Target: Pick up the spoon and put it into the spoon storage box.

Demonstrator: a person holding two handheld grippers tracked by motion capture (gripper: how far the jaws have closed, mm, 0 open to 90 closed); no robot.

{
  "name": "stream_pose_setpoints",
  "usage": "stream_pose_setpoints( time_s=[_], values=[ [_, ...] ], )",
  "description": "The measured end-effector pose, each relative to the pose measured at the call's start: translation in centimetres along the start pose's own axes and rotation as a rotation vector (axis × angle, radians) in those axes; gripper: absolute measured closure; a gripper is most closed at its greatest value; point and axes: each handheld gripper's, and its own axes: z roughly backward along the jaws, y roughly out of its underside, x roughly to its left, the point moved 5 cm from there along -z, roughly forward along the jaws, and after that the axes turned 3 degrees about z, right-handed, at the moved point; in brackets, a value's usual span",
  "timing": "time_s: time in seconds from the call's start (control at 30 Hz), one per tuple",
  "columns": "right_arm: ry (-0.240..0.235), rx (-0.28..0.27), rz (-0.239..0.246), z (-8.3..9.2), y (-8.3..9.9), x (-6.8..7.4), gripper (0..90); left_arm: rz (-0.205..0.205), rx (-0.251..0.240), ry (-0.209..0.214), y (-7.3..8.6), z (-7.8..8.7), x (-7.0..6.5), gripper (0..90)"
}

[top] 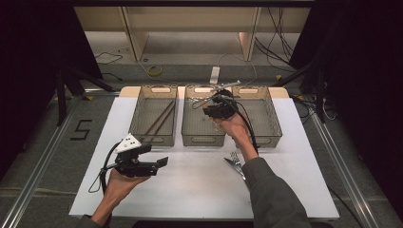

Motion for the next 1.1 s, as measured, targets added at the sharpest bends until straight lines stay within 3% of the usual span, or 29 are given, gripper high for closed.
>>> stream_pose_setpoints(
  time_s=[0.4, 1.1],
  values=[
    [0.015, 0.036, -0.024, -1.2, 0.4, -0.9, 76.2, -0.005, 0.008, 0.005, 0.0, -0.1, -0.1, 15.6],
    [0.03, 0.062, -0.046, -2.9, -0.1, -0.9, 75.7, -0.009, 0.003, 0.001, 0.0, -0.1, -0.2, 15.6]
  ],
)
